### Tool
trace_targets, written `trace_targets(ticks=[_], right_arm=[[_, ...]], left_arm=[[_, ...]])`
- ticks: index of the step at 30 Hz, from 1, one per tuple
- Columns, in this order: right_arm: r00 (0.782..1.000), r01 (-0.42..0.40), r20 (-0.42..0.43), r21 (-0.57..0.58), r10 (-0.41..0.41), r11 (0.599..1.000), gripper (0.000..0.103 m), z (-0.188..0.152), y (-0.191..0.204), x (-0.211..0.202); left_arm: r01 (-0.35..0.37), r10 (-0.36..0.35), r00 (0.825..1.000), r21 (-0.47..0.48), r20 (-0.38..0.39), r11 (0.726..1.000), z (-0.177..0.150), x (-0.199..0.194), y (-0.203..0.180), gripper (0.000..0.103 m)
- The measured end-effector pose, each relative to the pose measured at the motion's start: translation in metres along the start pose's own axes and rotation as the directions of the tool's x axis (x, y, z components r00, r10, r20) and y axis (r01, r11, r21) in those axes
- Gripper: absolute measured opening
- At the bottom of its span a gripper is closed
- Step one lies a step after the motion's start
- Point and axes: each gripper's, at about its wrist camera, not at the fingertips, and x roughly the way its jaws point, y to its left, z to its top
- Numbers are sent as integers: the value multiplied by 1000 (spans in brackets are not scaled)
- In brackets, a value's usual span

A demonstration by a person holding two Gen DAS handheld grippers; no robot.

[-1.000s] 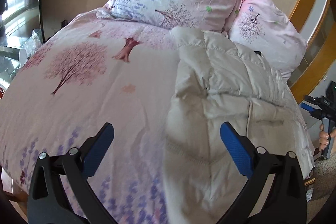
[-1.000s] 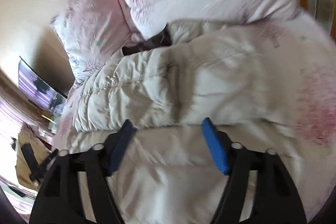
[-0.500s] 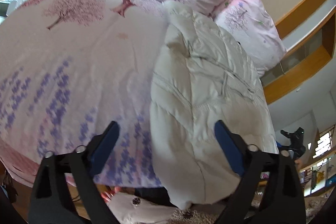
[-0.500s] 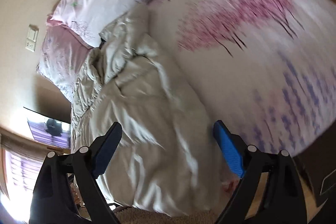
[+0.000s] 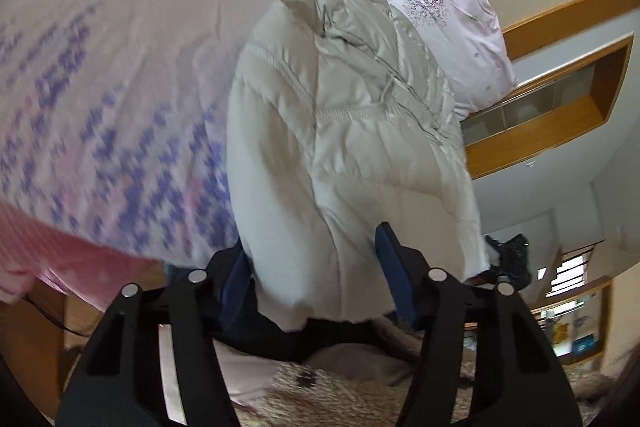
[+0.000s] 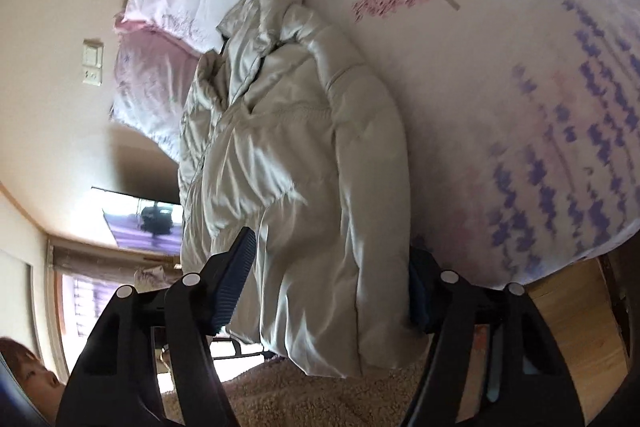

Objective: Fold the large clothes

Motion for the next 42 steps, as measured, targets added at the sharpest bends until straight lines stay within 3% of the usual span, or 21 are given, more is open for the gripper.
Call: trace_targets(ticks=[4,6,8,11,21,26,32,36,42], right_arm=[[998,-55,-42,-14,54,998,68,-6,3,10],[996,-64,-59,-21,63,998,63,-7,5,16],[996,-58,-64,-21,57,998,46,-8,7,21],[998,-58,-35,-50,57,997,33,-8,13,17],[988,-25,143,-213,56,977,19,-5,64,-12],[959,0,269,-306,87,952,18,1,98,-26],[908,78,406,-405,103,911,18,19,146,-34],[883,112,456,-436,112,893,18,35,169,-34],[859,145,502,-436,106,888,18,78,204,-19]], left_arm=[[24,-24,1000,-20,-5,1000,-6,5,-3,51],[23,-23,1000,-25,-2,999,-6,7,-5,47],[16,-15,1000,-35,5,999,-5,8,-6,33],[3,-3,1000,-19,31,1000,-3,4,-10,19],[-6,-1,988,47,153,999,21,-22,-33,12],[-12,-9,975,90,224,996,45,-34,-50,11],[-74,6,939,187,343,980,82,-48,-86,11],[-151,42,910,234,413,960,114,-50,-111,11],[-210,80,889,247,450,946,174,-37,-136,11]])
